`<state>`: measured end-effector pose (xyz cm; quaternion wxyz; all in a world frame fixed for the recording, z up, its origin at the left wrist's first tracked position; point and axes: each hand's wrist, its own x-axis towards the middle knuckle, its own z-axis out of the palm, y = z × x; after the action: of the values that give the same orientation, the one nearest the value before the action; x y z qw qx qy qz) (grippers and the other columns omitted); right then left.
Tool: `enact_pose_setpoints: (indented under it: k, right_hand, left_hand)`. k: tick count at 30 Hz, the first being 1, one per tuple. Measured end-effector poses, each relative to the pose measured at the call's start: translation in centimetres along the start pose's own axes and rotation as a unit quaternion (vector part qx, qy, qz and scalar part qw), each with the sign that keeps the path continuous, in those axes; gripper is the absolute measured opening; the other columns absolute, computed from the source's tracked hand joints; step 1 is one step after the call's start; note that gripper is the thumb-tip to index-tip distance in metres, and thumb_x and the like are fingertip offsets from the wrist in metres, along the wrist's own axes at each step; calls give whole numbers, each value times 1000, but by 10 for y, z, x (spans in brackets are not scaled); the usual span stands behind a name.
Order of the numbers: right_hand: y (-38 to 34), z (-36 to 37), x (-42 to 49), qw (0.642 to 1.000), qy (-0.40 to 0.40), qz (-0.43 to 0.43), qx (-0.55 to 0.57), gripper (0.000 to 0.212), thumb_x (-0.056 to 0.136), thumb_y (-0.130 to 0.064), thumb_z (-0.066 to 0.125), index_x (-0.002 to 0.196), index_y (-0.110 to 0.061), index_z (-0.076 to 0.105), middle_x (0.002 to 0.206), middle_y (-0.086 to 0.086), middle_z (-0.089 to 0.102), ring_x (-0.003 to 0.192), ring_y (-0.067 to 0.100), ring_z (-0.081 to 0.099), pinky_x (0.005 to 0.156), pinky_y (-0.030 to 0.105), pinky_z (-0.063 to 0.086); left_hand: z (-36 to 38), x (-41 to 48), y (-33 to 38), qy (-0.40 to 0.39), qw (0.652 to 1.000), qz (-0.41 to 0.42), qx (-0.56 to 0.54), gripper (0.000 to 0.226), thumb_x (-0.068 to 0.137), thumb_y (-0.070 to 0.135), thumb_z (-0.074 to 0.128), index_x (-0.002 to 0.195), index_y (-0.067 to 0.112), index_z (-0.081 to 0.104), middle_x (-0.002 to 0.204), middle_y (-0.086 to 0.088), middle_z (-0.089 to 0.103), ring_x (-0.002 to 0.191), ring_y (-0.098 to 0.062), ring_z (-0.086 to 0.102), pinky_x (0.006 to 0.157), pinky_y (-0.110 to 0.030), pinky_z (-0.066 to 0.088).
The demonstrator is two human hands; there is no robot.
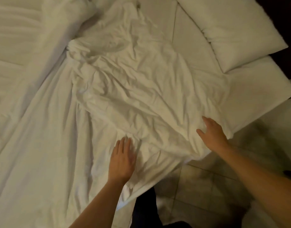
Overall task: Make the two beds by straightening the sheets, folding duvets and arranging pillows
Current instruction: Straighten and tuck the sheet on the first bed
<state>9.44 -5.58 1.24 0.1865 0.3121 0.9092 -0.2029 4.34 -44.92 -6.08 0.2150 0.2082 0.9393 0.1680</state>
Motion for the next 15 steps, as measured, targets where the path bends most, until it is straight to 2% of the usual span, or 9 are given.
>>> enact_pose_setpoints:
  k: [4,7,10,15]
  right_hand:
    - [25,-20,49,1000,-1,23,8,71,98,-42,55,157,-17,25,161,12,29,145,35,28,118,49,28]
    - [40,-32,82,999,-5,33,21,74,97,-40,57,157,-15,22,161,13,28,146,35,28,119,49,28]
    - [55,-36,115,999,-10,27,30,77,97,-41,56,159,-16,17,163,11,23,148,33,25,120,48,26]
    - [76,-34,168,998,-43,36,38,78,97,-38,59,158,-11,18,162,15,26,146,34,28,119,45,26]
  left_hand:
    - [11,24,26,-33,998,-59,-13,77,99,61,33,161,16,27,167,-9,28,154,-33,25,124,-45,29]
    - [22,34,40,-55,993,-103,0,87,95,69,29,162,13,26,170,-10,23,156,-37,21,126,-46,24]
    - [36,41,48,-59,988,-145,12,93,92,74,27,164,16,18,172,-7,13,158,-35,11,128,-45,17]
    - [52,48,73,-31,975,-220,18,91,95,72,45,164,18,17,172,-7,13,159,-33,9,127,-47,18]
